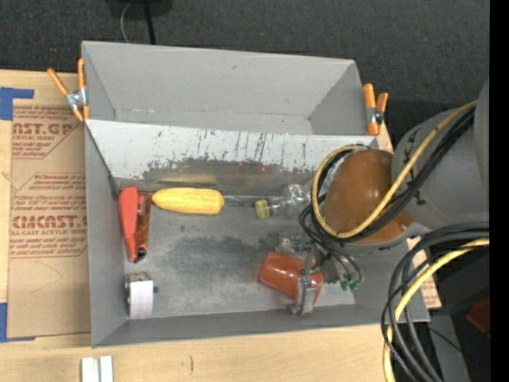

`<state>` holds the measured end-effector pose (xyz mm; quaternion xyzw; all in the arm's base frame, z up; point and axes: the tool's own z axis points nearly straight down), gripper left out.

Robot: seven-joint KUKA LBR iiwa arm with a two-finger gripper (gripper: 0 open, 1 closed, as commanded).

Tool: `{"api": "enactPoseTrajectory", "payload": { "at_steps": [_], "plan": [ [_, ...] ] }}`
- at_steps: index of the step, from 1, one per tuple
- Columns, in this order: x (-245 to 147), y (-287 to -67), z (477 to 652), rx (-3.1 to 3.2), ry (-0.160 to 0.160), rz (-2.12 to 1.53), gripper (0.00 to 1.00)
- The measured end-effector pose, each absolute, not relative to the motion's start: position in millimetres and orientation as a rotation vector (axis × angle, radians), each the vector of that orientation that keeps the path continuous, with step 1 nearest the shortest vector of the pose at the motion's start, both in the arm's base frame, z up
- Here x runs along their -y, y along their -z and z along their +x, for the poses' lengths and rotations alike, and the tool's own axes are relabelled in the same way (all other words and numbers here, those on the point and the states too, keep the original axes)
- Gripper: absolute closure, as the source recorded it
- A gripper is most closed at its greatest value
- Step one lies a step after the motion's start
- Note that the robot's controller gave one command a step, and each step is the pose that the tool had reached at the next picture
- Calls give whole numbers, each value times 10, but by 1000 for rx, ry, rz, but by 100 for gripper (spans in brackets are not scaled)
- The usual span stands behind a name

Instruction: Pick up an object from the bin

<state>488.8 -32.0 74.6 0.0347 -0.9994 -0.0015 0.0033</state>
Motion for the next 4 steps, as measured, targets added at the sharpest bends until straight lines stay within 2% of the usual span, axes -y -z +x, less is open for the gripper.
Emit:
{"api": "enactPoseTrajectory", "payload": {
  "at_steps": [1,2,3,4],
  "plan": [
    [301,-676,4896,3138,2,89,0],
    [59,-1443,4864,3004,9,906,100],
    [60,-1439,4861,3003,10,905,100],
    [42,-1840,4879,2994,14,911,100]
  ]
}}
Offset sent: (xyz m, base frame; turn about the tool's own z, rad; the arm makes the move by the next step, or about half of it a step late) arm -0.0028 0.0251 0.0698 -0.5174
